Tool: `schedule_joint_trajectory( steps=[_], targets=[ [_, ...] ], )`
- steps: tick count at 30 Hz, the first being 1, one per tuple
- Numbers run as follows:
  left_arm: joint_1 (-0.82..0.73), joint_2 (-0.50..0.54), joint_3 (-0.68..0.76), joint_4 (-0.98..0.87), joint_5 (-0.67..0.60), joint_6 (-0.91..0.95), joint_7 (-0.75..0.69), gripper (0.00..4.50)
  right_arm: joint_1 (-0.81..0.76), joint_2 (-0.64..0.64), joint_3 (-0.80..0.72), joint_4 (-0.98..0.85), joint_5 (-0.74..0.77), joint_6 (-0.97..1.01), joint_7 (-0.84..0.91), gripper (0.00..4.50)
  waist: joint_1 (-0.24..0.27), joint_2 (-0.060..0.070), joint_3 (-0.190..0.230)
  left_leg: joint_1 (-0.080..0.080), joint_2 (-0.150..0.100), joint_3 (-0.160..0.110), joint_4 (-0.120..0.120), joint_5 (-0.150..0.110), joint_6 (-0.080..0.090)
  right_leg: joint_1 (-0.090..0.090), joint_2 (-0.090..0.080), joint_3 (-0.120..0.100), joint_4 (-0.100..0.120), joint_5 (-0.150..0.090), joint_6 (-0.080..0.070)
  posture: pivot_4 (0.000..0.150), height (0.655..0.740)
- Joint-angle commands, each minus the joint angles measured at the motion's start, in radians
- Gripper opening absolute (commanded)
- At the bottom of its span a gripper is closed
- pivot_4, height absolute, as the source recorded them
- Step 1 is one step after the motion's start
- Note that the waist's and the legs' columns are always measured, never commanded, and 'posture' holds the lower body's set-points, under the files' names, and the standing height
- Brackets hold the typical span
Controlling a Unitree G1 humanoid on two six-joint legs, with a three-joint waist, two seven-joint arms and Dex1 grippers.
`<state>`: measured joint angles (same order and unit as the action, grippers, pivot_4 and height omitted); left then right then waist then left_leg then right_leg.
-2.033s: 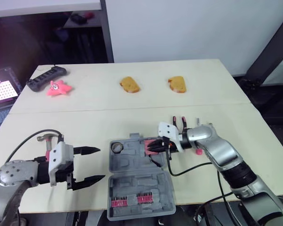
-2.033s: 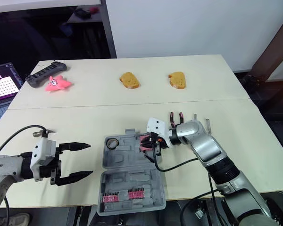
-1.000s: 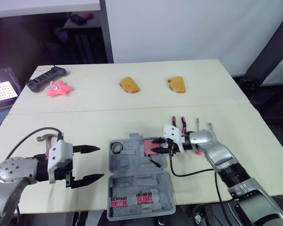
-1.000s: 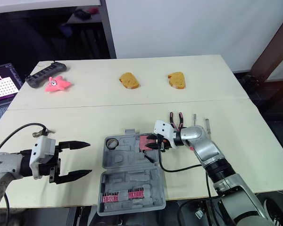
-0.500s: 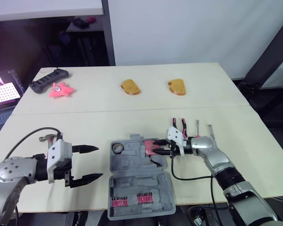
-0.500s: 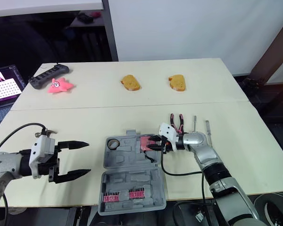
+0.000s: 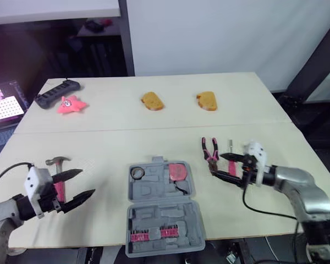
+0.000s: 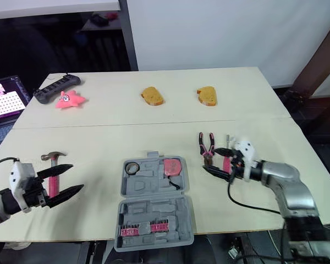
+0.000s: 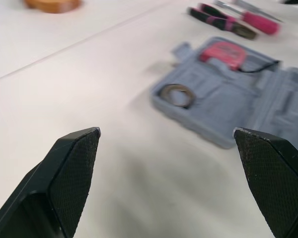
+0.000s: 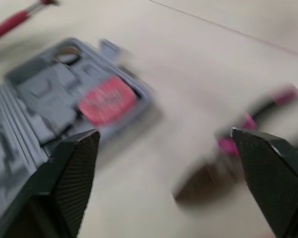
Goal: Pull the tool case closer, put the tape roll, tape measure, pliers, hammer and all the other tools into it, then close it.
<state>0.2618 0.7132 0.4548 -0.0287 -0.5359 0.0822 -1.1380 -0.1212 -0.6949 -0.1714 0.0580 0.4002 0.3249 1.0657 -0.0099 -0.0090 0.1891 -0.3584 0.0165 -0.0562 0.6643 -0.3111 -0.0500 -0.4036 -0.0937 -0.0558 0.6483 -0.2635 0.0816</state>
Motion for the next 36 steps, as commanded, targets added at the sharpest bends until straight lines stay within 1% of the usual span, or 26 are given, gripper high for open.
schedule_joint_trajectory(
  steps=[1,5,9,13,19,23,25,27,31,36],
  targets=[
    [0.040,-0.034,0.112,0.058,-0.035,-0.029,0.046,4.50,0.120,-0.023,-0.183,-0.010,0.032,-0.097,-0.031,4.47,0.000,0.000,0.000,0.000,0.000,0.000,0.000,0.000,0.000,0.000,0.000,0.000,0.000,0.000,0.000,0.150,0.7400],
    [0.078,-0.067,0.186,0.155,-0.034,-0.062,0.082,4.50,0.253,-0.007,-0.322,0.046,0.030,-0.211,-0.065,4.47,-0.001,0.000,0.000,0.000,0.000,0.001,0.000,-0.001,0.001,0.000,0.000,0.000,-0.001,0.000,0.000,0.150,0.7400],
    [0.090,-0.080,0.228,0.236,-0.037,-0.092,0.092,4.50,0.318,0.018,-0.389,0.124,0.027,-0.306,-0.094,4.47,-0.002,-0.001,0.000,0.001,0.000,0.001,0.000,-0.001,0.001,0.001,0.000,0.000,-0.001,-0.002,-0.003,0.150,0.7400],
    [0.091,-0.091,0.231,0.246,-0.044,-0.104,0.090,4.50,0.317,0.035,-0.397,0.143,0.043,-0.327,-0.117,4.47,-0.002,-0.001,0.000,0.001,0.000,0.001,0.000,-0.001,0.001,0.001,0.000,0.000,-0.001,-0.002,-0.003,0.150,0.7400],
    [0.092,-0.095,0.222,0.201,-0.052,-0.100,0.104,4.50,0.256,0.033,-0.364,0.077,0.071,-0.265,-0.145,4.47,-0.003,-0.001,0.000,0.001,0.000,0.001,0.000,-0.001,0.001,0.001,0.000,0.001,-0.001,-0.002,-0.003,0.150,0.7400],
    [0.104,-0.097,0.210,0.098,-0.067,-0.054,0.138,4.50,0.185,0.002,-0.318,-0.032,0.136,-0.120,-0.138,4.47,-0.001,0.000,0.000,0.001,0.000,0.001,0.000,-0.001,0.001,0.001,0.000,0.001,-0.001,-0.002,-0.003,0.150,0.7400],
    [0.107,-0.113,0.192,-0.017,-0.084,-0.010,0.189,4.50,0.100,-0.061,-0.215,-0.154,0.209,0.060,-0.095,4.47,-0.003,0.001,0.000,0.001,0.000,0.001,0.000,-0.001,0.001,0.001,0.000,0.001,-0.001,-0.002,-0.002,0.150,0.7400],
    [0.106,-0.127,0.183,-0.094,-0.096,0.023,0.230,4.50,0.044,-0.104,-0.145,-0.223,0.247,0.168,-0.071,4.47,-0.004,0.001,0.000,0.001,0.000,0.002,0.000,-0.001,0.001,0.000,-0.001,0.003,-0.001,-0.002,-0.002,0.150,0.7400],
    [0.096,-0.155,0.151,-0.241,-0.087,0.167,0.419,4.50,-0.138,-0.152,0.021,-0.303,0.265,0.303,-0.019,4.47,0.001,0.000,0.000,0.000,0.001,-0.001,0.000,-0.001,0.001,0.000,0.001,0.001,-0.001,-0.001,-0.001,0.150,0.7400],
    [0.121,-0.242,0.123,-0.427,-0.054,0.241,0.620,4.50,-0.354,-0.151,0.147,-0.342,0.285,0.391,0.047,4.47,0.000,-0.001,0.001,-0.001,0.000,0.001,0.000,-0.001,0.001,-0.001,0.000,0.002,-0.002,0.000,0.000,0.150,0.7400]
  ],
)
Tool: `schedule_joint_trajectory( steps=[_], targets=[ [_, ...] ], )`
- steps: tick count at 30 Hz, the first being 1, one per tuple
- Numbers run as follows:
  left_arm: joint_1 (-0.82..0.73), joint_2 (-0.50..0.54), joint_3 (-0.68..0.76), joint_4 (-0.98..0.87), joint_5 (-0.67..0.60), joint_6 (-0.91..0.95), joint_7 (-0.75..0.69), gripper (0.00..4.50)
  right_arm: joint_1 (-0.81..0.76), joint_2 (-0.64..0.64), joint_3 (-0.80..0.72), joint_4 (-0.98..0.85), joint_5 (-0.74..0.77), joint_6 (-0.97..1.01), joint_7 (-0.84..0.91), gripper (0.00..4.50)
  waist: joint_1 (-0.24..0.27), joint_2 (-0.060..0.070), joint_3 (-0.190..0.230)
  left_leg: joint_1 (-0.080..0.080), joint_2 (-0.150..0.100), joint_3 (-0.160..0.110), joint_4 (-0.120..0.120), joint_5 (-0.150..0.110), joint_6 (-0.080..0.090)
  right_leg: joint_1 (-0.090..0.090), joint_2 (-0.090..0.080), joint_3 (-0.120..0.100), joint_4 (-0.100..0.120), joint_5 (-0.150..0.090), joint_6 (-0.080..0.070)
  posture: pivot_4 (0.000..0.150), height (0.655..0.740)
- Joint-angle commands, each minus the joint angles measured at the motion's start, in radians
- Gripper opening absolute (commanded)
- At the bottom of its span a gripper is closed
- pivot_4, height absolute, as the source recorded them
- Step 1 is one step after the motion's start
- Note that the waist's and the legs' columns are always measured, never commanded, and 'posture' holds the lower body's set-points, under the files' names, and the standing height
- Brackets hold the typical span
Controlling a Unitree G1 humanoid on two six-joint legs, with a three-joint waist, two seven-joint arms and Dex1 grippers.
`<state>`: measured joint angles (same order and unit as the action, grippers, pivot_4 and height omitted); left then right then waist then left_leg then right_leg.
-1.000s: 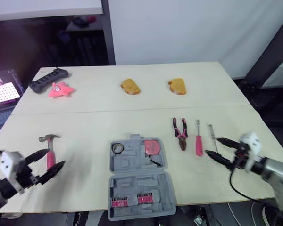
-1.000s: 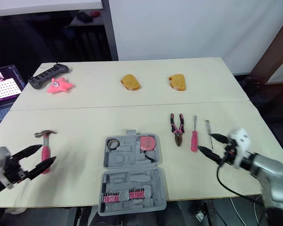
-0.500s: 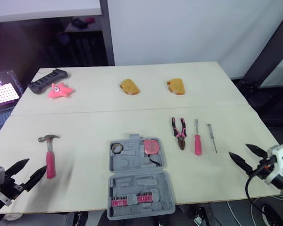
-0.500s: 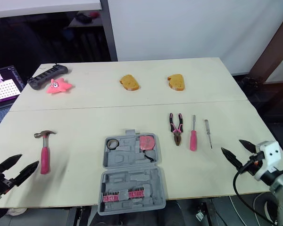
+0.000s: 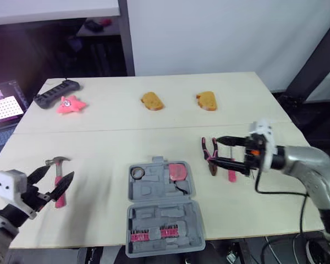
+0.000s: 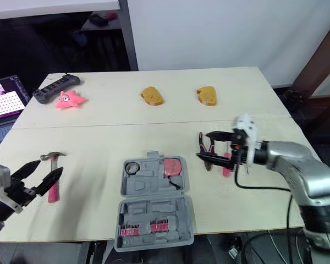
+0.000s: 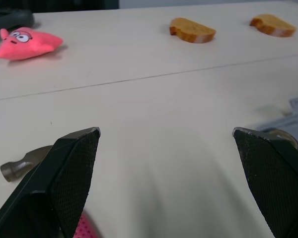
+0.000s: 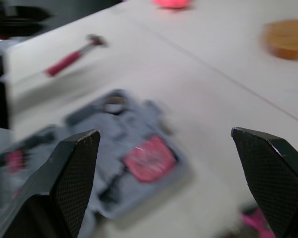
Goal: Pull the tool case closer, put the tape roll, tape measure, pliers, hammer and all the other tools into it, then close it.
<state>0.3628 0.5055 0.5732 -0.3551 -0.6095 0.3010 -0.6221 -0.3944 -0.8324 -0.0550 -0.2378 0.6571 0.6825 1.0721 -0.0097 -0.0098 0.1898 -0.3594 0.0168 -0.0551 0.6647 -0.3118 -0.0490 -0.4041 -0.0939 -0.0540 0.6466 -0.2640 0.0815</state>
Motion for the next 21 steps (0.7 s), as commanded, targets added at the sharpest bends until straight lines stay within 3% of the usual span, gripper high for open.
schedule_joint_trajectory(
  steps=[1,9,15,21],
  targets=[
    [0.030,-0.057,0.002,-0.127,0.028,0.025,0.135,4.50,-0.113,-0.012,0.048,-0.050,0.031,0.043,0.056,4.47,0.000,0.000,0.000,0.000,0.000,0.000,0.000,0.000,0.000,0.000,0.000,0.000,0.000,0.000,0.000,0.150,0.7400],
    [0.076,-0.148,-0.042,-0.284,0.056,0.072,0.281,4.50,-0.247,-0.001,0.143,-0.029,0.008,0.073,0.122,4.47,0.006,-0.001,0.000,0.000,0.000,-0.001,0.000,0.000,0.000,0.000,0.001,-0.001,0.000,0.000,0.000,0.150,0.7400],
    [0.082,-0.133,-0.055,-0.307,0.004,0.095,0.244,4.50,-0.232,-0.008,0.144,-0.040,0.007,0.099,0.111,4.47,0.003,-0.001,0.000,0.000,0.000,-0.001,0.000,0.000,0.000,-0.001,0.001,-0.001,0.000,0.000,-0.001,0.150,0.7400],
    [0.009,-0.043,-0.083,-0.250,-0.006,0.117,0.169,4.50,-0.170,-0.045,0.107,-0.074,-0.006,0.114,0.076,4.47,0.012,-0.001,0.000,-0.001,0.000,-0.001,0.000,0.000,0.000,-0.001,0.001,-0.001,0.000,-0.001,-0.002,0.150,0.7400]
  ],
)
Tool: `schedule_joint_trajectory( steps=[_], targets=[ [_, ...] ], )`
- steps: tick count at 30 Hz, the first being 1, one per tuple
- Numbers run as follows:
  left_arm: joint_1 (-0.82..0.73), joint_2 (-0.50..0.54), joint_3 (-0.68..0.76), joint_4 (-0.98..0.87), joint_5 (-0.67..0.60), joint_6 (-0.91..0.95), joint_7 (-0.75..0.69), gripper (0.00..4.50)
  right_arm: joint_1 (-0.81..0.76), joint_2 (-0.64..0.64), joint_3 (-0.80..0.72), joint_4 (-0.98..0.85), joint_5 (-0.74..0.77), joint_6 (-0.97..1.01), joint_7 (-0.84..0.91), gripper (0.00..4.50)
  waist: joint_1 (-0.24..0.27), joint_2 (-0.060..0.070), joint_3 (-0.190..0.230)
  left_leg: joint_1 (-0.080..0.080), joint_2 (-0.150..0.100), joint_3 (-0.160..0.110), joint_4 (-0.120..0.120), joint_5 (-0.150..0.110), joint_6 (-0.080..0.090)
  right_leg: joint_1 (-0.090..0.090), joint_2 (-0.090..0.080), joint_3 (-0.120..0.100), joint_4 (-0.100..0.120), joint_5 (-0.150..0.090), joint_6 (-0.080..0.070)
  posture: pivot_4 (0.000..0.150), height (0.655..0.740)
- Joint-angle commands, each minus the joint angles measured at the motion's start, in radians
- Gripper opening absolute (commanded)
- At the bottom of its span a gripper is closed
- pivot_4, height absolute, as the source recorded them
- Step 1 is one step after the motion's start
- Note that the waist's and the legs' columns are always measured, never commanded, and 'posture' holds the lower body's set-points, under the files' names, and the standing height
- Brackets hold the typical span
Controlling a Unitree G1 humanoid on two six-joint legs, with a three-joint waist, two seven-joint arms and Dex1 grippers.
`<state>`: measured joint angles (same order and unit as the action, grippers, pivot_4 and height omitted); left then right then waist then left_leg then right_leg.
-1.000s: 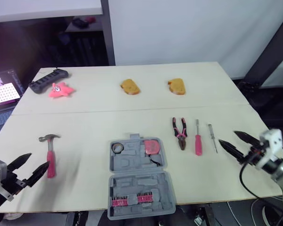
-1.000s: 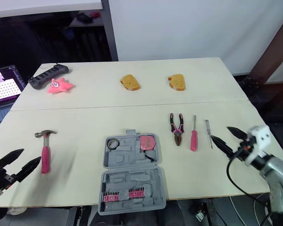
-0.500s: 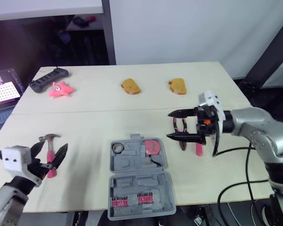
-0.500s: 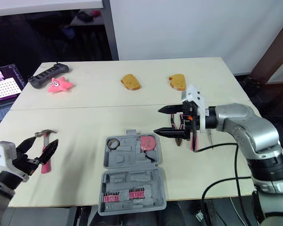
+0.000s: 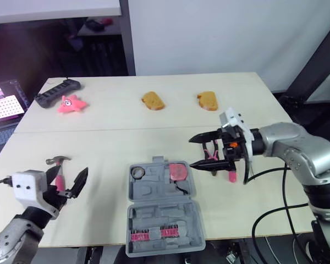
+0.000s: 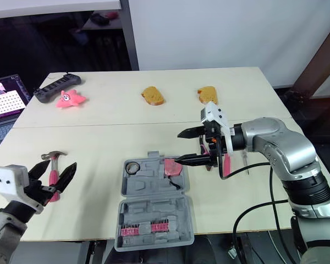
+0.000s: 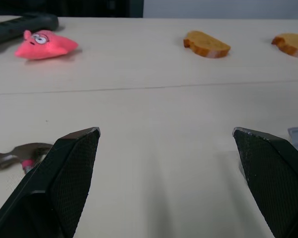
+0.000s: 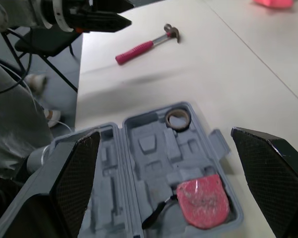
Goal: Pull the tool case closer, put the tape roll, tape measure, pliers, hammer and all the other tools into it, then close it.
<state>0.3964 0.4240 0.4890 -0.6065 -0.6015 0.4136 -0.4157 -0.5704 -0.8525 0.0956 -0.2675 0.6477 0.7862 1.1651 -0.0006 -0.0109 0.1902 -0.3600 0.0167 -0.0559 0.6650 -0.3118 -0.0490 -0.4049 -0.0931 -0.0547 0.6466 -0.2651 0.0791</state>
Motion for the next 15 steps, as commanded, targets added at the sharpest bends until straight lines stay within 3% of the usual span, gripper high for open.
schedule_joint_trajectory(
  steps=[1,6,11,15],
  targets=[
    [-0.044,0.065,-0.005,0.007,-0.027,0.009,-0.067,4.50,0.021,-0.033,-0.050,-0.053,-0.004,0.011,-0.028,4.47,0.004,0.000,0.000,0.000,0.000,0.000,0.000,0.000,0.000,0.000,0.000,0.000,0.000,-0.001,-0.001,0.150,0.7400],
    [-0.169,0.264,-0.076,0.014,-0.079,0.069,-0.269,4.50,0.136,-0.063,-0.107,-0.141,-0.023,0.009,-0.106,4.47,0.016,0.000,0.000,-0.002,0.000,0.000,0.000,0.000,0.000,-0.001,0.000,0.000,0.000,-0.001,-0.001,0.150,0.7400],
    [-0.453,0.500,-0.222,0.031,-0.232,0.209,-0.534,4.50,0.341,-0.056,-0.223,-0.290,-0.058,0.036,-0.270,4.47,0.013,0.000,0.001,-0.009,0.000,-0.001,0.002,0.000,0.000,-0.005,0.000,0.000,-0.001,0.000,-0.001,0.150,0.7400],
    [-0.675,0.572,-0.351,0.125,-0.225,0.247,-0.676,4.50,0.505,0.001,-0.310,-0.406,-0.050,0.094,-0.413,4.47,0.008,0.002,0.000,-0.011,-0.001,-0.004,0.002,0.000,0.000,-0.007,0.002,0.000,-0.001,0.001,0.002,0.150,0.7400]
  ],
)
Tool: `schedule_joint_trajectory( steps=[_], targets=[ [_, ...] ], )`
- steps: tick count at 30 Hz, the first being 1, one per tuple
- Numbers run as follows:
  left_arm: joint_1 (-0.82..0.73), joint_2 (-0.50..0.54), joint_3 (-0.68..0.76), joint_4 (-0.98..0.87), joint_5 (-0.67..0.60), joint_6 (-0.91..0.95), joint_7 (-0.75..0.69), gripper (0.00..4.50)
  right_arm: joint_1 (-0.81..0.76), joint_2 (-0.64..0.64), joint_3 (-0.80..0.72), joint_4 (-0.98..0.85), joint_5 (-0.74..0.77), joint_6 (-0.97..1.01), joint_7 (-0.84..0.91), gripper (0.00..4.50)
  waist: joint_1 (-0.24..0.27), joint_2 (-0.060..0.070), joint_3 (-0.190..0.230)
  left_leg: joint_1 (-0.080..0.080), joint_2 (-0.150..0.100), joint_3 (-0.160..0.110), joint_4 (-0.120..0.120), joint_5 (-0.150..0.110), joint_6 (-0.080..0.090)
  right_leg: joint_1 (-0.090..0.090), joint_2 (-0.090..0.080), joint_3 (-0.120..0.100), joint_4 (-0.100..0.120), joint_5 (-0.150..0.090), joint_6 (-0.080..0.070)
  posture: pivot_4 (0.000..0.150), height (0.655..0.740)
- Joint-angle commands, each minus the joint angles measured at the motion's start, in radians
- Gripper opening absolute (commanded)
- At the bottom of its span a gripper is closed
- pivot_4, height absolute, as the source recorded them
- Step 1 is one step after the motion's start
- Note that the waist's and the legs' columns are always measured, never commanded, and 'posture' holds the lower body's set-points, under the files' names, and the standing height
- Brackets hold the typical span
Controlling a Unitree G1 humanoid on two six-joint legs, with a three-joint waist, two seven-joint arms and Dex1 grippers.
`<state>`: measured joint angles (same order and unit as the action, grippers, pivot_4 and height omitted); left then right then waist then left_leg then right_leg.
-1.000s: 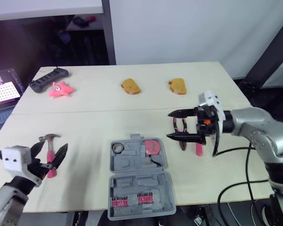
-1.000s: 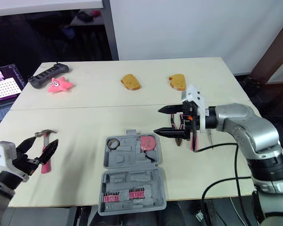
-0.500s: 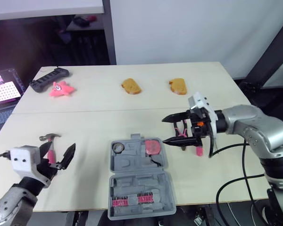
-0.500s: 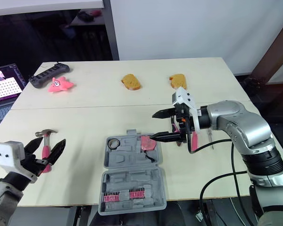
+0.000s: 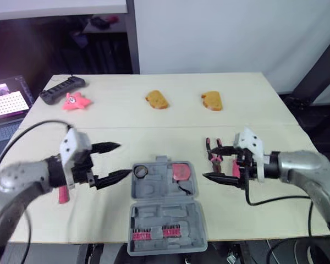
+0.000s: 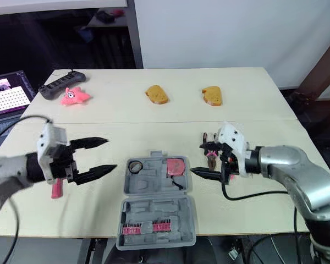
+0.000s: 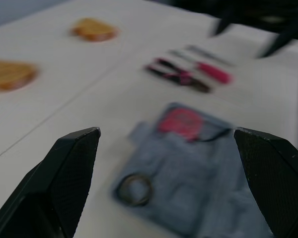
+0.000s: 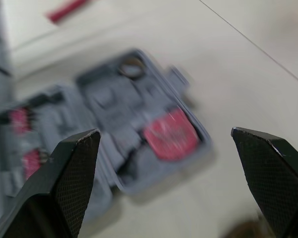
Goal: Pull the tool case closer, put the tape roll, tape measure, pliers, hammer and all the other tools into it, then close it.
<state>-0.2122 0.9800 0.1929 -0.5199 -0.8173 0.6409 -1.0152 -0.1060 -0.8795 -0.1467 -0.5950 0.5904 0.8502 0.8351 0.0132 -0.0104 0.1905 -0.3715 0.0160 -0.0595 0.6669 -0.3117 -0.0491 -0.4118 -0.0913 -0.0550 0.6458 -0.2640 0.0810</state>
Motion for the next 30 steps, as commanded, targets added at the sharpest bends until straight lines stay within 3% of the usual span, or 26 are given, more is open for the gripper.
schedule_joint_trajectory(
  steps=[1,6,13,30],
  targets=[
    [-0.108,0.020,-0.082,0.059,-0.002,0.023,-0.104,4.50,0.072,0.050,-0.080,-0.098,0.000,0.042,-0.127,4.47,-0.010,0.002,0.000,0.000,0.000,0.001,0.000,0.000,0.000,0.000,0.000,0.001,0.000,0.000,0.000,0.150,0.7400],
    [-0.215,0.014,-0.174,0.117,0.027,0.029,-0.198,4.50,0.167,0.183,-0.067,-0.144,-0.095,0.074,-0.358,4.47,-0.024,0.001,0.001,0.000,0.001,-0.001,-0.001,0.000,0.000,-0.002,0.003,0.002,0.001,0.000,0.000,0.150,0.7400],
    [-0.207,0.010,-0.205,0.122,0.084,0.015,-0.222,4.50,0.112,0.403,0.015,-0.007,-0.162,0.072,-0.544,4.47,-0.028,0.001,0.001,0.000,0.001,-0.001,-0.001,0.000,0.000,-0.002,0.003,0.003,0.002,0.000,0.000,0.150,0.7400],
    [-0.039,0.052,-0.049,-0.007,0.080,0.058,-0.138,4.50,-0.028,0.552,0.126,0.370,-0.326,-0.094,-0.621,4.47,-0.028,0.001,0.001,-0.001,0.001,0.001,-0.001,0.000,0.000,-0.005,0.003,0.006,0.003,0.000,0.000,0.150,0.7400]
  ],
)
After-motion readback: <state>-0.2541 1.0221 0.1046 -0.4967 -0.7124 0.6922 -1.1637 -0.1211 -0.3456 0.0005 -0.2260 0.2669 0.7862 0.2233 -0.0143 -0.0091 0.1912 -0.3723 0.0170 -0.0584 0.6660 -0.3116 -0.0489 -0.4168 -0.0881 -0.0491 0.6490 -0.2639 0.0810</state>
